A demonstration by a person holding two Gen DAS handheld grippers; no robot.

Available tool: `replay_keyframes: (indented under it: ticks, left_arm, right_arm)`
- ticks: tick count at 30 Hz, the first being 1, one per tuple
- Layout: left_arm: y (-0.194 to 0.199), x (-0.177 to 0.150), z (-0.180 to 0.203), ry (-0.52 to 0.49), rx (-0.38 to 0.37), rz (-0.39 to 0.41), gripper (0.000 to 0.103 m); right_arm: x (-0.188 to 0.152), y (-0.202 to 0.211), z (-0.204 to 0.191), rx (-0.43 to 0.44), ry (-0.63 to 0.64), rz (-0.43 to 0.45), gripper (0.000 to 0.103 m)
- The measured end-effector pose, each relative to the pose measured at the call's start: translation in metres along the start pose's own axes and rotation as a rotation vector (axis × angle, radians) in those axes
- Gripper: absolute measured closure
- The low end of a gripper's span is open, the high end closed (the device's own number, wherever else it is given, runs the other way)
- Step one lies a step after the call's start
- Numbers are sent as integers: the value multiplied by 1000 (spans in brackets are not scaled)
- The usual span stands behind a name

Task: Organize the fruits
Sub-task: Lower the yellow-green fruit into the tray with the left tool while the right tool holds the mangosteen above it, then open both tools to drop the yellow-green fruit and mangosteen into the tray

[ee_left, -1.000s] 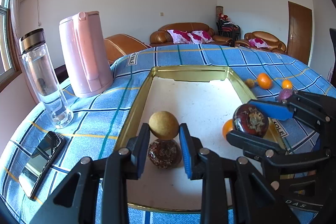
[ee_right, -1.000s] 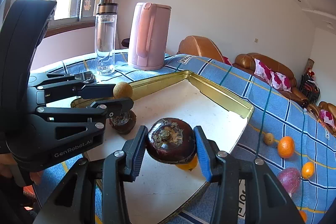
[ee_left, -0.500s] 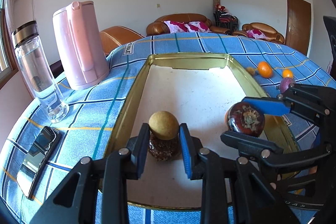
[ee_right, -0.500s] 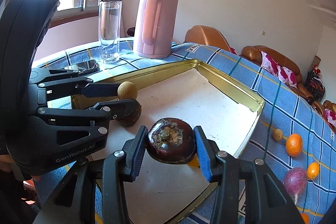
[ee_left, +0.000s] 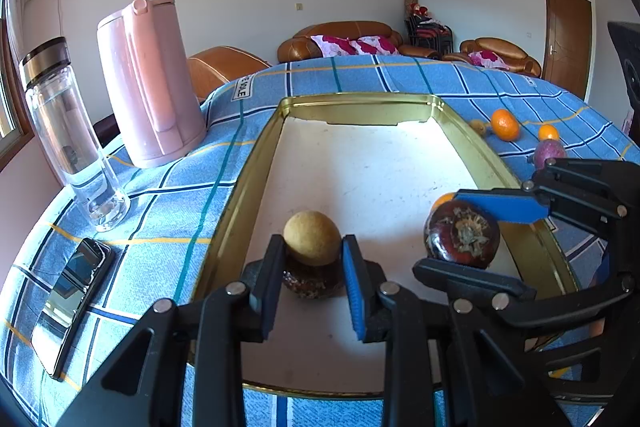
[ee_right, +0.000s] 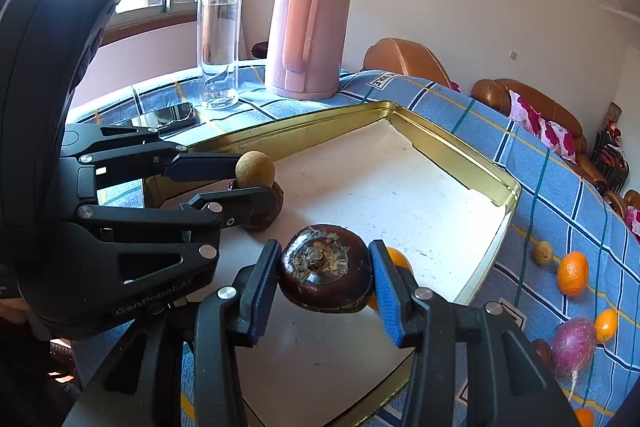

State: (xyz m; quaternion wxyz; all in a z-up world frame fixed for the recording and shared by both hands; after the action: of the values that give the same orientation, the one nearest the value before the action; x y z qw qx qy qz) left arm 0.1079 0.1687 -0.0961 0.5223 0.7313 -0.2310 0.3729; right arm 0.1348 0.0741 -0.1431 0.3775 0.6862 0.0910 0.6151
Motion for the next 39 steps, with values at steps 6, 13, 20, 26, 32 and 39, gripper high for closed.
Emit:
replay_keyframes:
  ticks: [6, 13, 20, 26, 32, 39]
  left_arm:
    - [0, -2, 0, -2, 2, 0, 73]
    - [0, -2, -1, -2, 3, 0, 73]
    - [1, -3, -3, 0, 14, 4, 72]
    - [4, -4, -8, 9, 32, 10, 62]
    - [10, -1, -17, 26, 65, 33, 41]
    - [13, 0, -18, 29, 71, 40, 41]
  right_arm:
    - [0, 0, 0, 0, 1, -1, 56]
    - [0, 1, 0, 1, 1, 2, 56]
    - [0, 1, -2, -3, 11, 8, 54]
    - [1, 4, -2, -16, 17, 19, 48]
    - [3, 9, 1, -28, 8, 46, 38]
    - [3, 13, 1, -40, 7, 64, 34]
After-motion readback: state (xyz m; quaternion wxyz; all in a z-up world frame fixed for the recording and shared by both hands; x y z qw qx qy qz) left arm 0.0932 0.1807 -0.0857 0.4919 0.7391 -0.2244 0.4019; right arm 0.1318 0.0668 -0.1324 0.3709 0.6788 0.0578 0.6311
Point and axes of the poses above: each gripper's, at about its wrist camera, not at the fingertips, and y roughly against the way its jaws point, z to its right, x to its top, the point moved 7 cm from there along -y, roughly the way its jaws point, and after that the axes turned 8 degrees about x, right-handed, at the moved point
